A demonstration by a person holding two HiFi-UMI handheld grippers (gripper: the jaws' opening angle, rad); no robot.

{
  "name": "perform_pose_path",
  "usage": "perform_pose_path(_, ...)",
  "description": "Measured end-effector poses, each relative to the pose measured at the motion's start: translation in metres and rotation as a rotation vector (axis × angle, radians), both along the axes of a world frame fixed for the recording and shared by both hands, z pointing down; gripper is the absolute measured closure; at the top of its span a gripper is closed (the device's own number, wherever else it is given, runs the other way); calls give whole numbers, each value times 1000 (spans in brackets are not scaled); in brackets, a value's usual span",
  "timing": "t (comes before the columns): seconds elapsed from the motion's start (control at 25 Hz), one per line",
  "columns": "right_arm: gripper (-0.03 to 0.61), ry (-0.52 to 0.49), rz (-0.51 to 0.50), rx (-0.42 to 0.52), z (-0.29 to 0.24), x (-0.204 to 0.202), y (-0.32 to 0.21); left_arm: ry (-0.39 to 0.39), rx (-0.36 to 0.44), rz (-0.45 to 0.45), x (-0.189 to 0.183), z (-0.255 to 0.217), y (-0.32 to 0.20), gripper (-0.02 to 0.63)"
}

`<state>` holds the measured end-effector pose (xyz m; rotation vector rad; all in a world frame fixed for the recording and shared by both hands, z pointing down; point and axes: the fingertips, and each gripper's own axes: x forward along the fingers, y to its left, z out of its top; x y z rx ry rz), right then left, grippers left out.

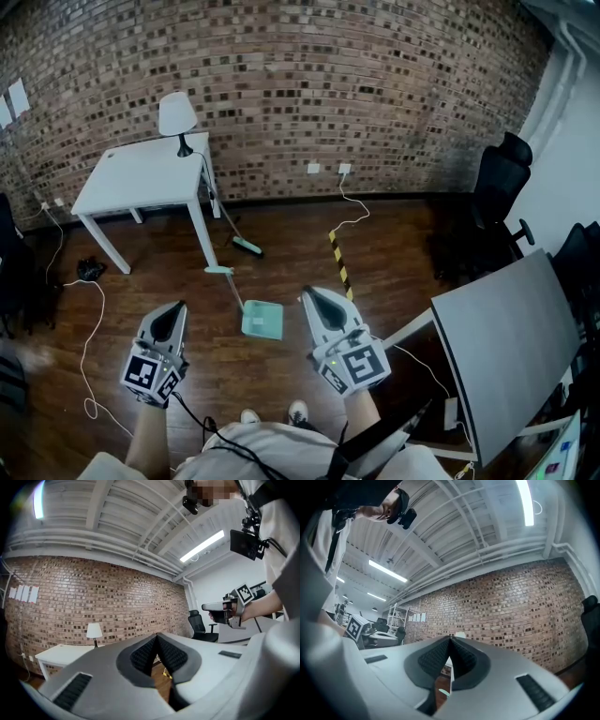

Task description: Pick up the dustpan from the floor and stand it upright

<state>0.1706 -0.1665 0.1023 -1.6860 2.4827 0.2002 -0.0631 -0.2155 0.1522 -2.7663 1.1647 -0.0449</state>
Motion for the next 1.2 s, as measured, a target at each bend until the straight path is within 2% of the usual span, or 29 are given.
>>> perform_pose_path(0.12,598,2,-1,-6,0,-10,2,-10,-1,-4,-10,0,1,621)
perform_pose_path(0.28,598,14,13,-34,5,-27,8,-97,-3,32,-15,6,14,621)
perform_pose_path(0.4,598,42,44,-67,14,-36,24,-94,-16,53,-26,12,26,621)
perform_pose_path(0.56,598,-19,75,-108,26,-39,38,-104,-19,60,-43,18,35,621)
perform_pose_path(0.64,598,-15,76,-131,35,-39,52,-108,-30,57,-45,26,48,621)
perform_pose_path(0.8,598,21,75,-159,47,-39,88,-136,-94,62,-40,44,91,621)
perform_pose_path(0.96,598,31,73,-161,56,-33,135,-127,-70,48,-39,59,133,621)
perform_pose_path(1.12,598,35,65,-135,60,-22,207,-132,-78,44,-22,60,210,621)
perform_pose_path(1.2,598,29,52,-116,60,-14,250,-121,-55,25,-15,57,252,621)
